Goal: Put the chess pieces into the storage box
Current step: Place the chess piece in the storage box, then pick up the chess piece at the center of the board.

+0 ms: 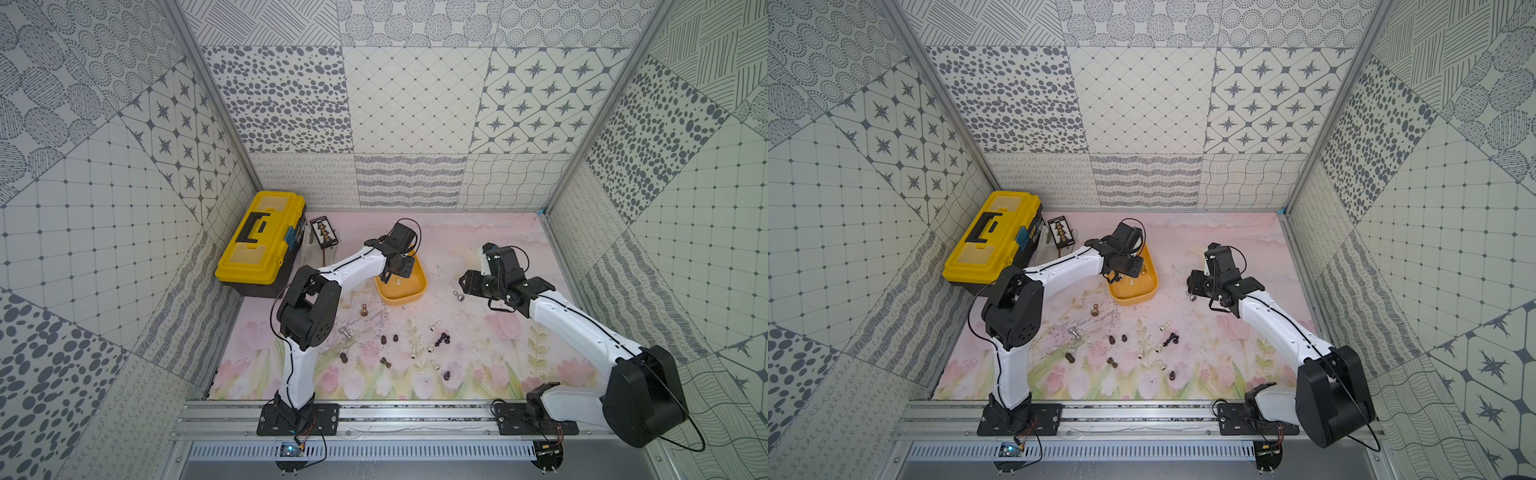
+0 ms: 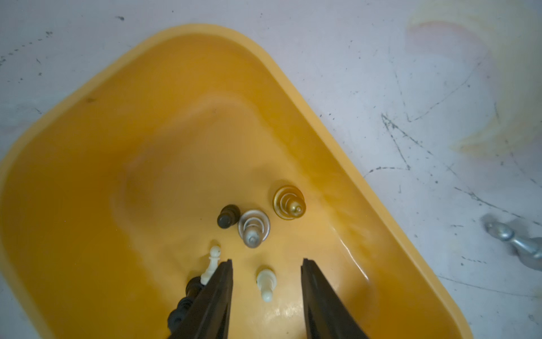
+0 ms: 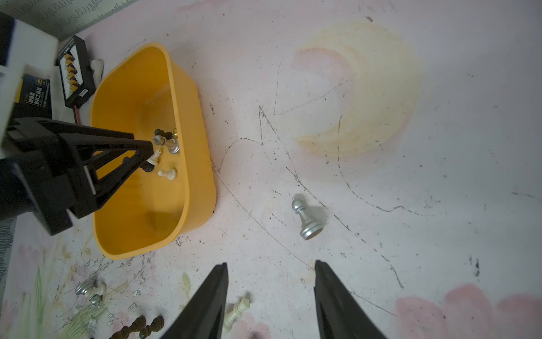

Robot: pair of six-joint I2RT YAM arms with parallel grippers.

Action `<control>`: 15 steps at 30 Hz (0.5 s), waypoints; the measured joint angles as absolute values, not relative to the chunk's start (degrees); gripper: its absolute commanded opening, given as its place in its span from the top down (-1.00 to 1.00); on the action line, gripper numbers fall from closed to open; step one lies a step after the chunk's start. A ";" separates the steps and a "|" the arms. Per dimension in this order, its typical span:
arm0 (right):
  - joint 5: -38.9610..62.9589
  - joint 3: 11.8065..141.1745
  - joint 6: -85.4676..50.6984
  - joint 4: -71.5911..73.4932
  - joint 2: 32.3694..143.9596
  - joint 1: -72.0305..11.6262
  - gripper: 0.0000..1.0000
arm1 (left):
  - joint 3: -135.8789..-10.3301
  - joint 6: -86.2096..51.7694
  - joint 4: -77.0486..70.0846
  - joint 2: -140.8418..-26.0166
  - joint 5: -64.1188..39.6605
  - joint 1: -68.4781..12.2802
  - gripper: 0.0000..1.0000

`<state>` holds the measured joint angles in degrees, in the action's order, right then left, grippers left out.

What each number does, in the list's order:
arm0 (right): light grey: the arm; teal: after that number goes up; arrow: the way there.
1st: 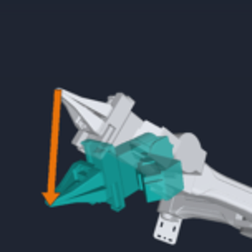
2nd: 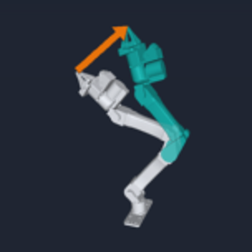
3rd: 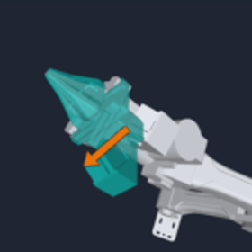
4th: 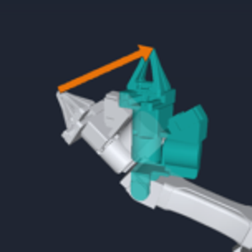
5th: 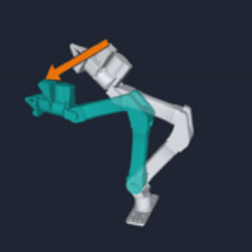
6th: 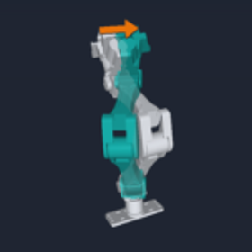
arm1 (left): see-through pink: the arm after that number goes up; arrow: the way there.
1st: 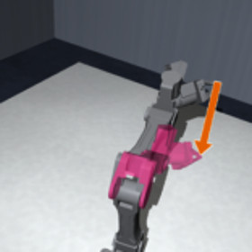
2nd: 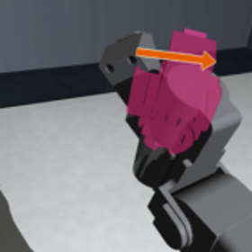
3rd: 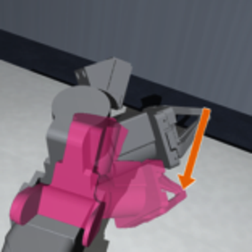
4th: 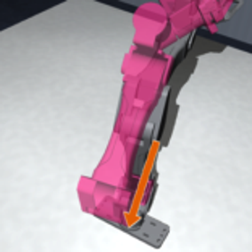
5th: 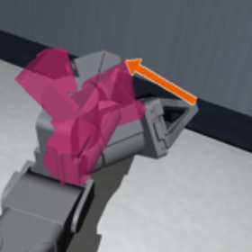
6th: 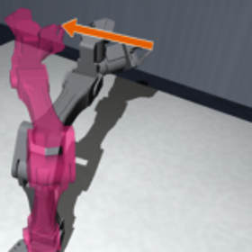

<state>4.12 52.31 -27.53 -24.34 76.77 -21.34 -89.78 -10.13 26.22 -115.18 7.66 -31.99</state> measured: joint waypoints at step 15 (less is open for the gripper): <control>11.40 59.81 -21.12 -29.30 96.73 -19.29 0.10 | -74.50 -14.81 25.02 -93.62 3.53 -32.21 0.11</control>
<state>11.40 59.81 -21.12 -29.30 96.73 -19.29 -74.50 -14.81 25.02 -93.62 3.53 -32.21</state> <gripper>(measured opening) 0.450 0.449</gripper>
